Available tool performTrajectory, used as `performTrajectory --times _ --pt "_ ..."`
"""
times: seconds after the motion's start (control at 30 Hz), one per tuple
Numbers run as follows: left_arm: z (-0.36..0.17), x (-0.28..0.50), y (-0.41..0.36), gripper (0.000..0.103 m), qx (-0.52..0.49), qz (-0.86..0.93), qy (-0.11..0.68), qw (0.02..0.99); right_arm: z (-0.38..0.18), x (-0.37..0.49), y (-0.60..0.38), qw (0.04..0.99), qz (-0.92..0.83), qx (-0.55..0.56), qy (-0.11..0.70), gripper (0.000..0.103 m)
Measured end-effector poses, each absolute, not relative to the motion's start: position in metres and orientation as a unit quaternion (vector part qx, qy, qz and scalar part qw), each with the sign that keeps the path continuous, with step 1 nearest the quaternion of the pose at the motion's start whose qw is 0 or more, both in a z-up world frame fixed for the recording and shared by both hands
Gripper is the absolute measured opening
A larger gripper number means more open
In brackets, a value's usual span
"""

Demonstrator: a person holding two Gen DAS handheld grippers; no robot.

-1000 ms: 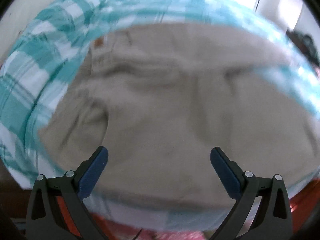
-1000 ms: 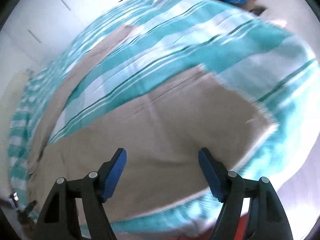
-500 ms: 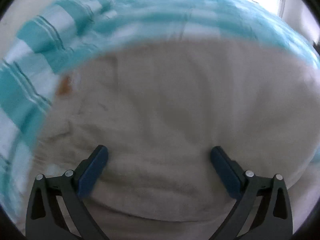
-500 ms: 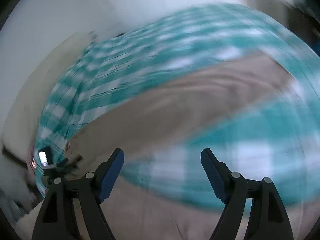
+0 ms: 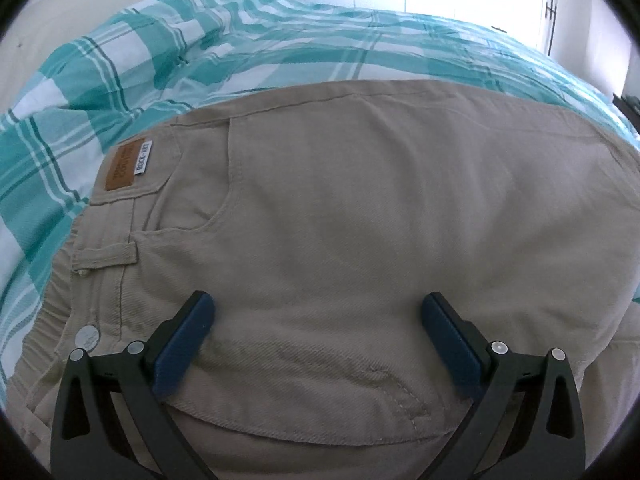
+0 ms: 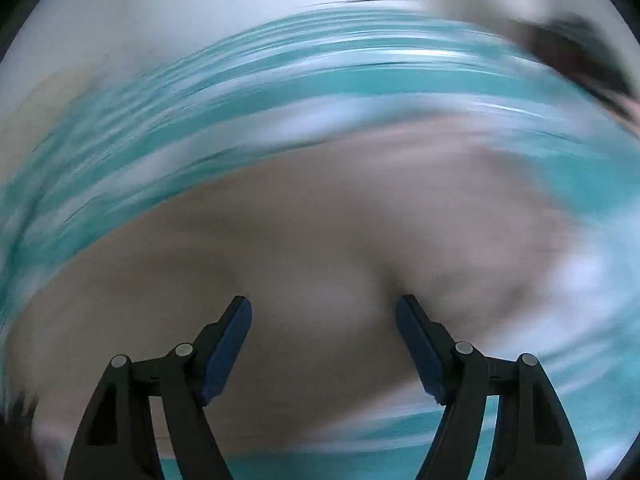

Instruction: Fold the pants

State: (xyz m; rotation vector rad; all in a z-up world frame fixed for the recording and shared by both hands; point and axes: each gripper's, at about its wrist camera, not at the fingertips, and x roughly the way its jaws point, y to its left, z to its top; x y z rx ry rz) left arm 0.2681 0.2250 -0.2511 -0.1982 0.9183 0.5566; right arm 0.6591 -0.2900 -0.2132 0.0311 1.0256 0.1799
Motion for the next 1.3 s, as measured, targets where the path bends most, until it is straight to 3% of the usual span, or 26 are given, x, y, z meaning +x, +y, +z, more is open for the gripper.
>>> performTrajectory --times 0.1,0.23,0.3,0.37,0.4,0.43,0.47,0.63,0.77,0.87,0.97,1.03,1.07,1.1,1.2,1.3 --pt "-0.252 0.268 0.224 0.102 -0.092 0.267 0.434 0.856 -0.202 0.665 -0.375 0.876 -0.023 0.072 0.476 0.074" --pt "-0.252 0.268 0.224 0.102 -0.09 0.268 0.433 0.856 -0.21 0.662 -0.405 0.845 0.095 0.225 0.475 0.071" --pt "-0.252 0.269 0.224 0.102 -0.09 0.268 0.433 0.856 -0.218 0.667 -0.398 0.84 0.1 0.233 0.48 0.07" --pt "-0.252 0.268 0.223 0.102 -0.089 0.268 0.432 0.856 -0.226 0.675 -0.393 0.843 0.072 0.244 0.474 0.06" --pt "-0.252 0.268 0.223 0.102 -0.089 0.269 0.432 0.856 -0.227 0.677 -0.395 0.843 0.055 0.259 0.468 0.043" --pt "-0.252 0.269 0.223 0.102 -0.088 0.27 0.432 0.856 -0.228 0.679 -0.4 0.84 0.027 0.286 0.461 0.015" --pt "-0.253 0.269 0.222 0.102 -0.087 0.27 0.432 0.856 -0.227 0.679 -0.4 0.837 0.014 0.298 0.459 0.006" --pt "-0.253 0.27 0.223 0.102 -0.085 0.272 0.434 0.855 -0.161 0.661 -0.357 0.868 0.15 0.225 0.417 0.006" --pt "-0.253 0.271 0.222 0.102 -0.083 0.273 0.437 0.853 -0.076 0.542 -0.308 0.852 0.356 0.068 0.378 0.005" --pt "-0.252 0.273 0.222 0.102 -0.08 0.274 0.443 0.85 -0.051 0.44 -0.324 0.832 0.415 0.005 0.369 0.006" --pt "-0.25 0.275 0.221 0.102 -0.075 0.278 0.452 0.844 -0.065 0.384 -0.372 0.848 0.357 -0.013 0.393 0.007" --pt "-0.246 0.277 0.222 0.103 -0.076 0.281 0.463 0.837 -0.091 0.379 -0.418 0.867 0.254 -0.021 0.429 0.033" --pt "-0.242 0.278 0.221 0.102 -0.075 0.283 0.475 0.83 -0.112 0.382 -0.445 0.871 0.171 -0.036 0.46 0.063" --pt "-0.235 0.277 0.219 0.102 -0.071 0.281 0.492 0.821 -0.129 0.385 -0.468 0.868 0.095 -0.056 0.485 0.078" --pt "-0.207 0.255 0.203 0.102 -0.084 0.248 0.502 0.824 -0.133 0.37 -0.505 0.87 -0.009 -0.068 0.489 0.078" --pt "-0.182 0.212 0.168 0.102 -0.09 0.197 0.491 0.844 -0.111 0.345 -0.494 0.887 0.017 -0.017 0.46 0.078"
